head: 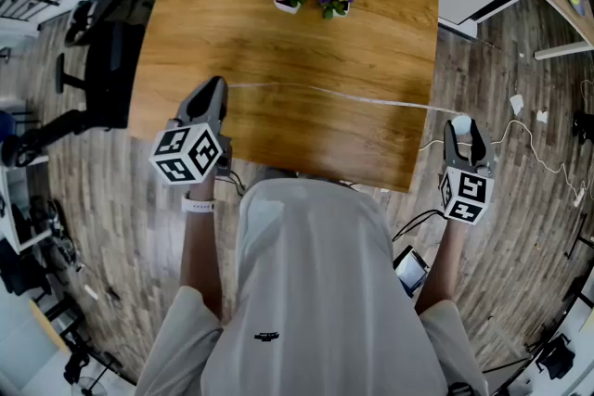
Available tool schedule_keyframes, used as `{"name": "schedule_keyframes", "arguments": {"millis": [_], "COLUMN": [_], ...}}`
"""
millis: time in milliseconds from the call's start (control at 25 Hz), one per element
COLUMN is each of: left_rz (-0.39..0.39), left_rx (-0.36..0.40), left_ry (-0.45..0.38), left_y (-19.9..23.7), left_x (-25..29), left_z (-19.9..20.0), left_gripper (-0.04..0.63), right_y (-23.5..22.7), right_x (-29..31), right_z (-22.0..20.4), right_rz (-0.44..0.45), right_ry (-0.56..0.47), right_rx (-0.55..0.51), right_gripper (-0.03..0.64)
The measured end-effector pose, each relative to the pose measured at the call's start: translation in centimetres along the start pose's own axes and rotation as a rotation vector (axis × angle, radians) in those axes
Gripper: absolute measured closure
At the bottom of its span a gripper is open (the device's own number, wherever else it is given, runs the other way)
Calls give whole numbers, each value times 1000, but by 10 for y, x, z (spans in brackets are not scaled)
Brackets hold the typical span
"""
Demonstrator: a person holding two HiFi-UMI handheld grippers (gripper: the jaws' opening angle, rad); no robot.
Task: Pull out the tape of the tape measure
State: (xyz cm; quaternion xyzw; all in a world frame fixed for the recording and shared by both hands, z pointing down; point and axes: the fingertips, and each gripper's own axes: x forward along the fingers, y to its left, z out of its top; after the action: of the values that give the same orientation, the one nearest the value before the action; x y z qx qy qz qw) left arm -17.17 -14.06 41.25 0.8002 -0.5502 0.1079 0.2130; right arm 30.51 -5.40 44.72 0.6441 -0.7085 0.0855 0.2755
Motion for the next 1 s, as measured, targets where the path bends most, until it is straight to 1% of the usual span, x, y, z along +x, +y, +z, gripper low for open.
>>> {"name": "schedule_keyframes", "arguments": {"millis": [200, 360, 520, 720, 1000], "left_rz": [-11, -14, -27, -51, -65], "left_rx": [-9, -2, -11, -7, 11], "left_ry": [-7, 5, 15, 41, 72], "left_y": [-6, -11, -17, -29, -38], "left_x": [0, 1, 3, 10, 23], "left_z": [-1, -7, -12, -21, -36], "left_gripper": [557, 557, 557, 557, 557], "right_y": [4, 11, 23, 46, 79], "right_x": [0, 2, 5, 12, 24], "right_z": [2, 1, 2, 2, -8], "right_rz": [16, 31, 57, 128, 190], "right_ry": [-5, -2, 1, -2, 28], "right_rx": [-4, -9, -4, 29, 12], "right_gripper": [397, 397, 397, 397, 397]}}
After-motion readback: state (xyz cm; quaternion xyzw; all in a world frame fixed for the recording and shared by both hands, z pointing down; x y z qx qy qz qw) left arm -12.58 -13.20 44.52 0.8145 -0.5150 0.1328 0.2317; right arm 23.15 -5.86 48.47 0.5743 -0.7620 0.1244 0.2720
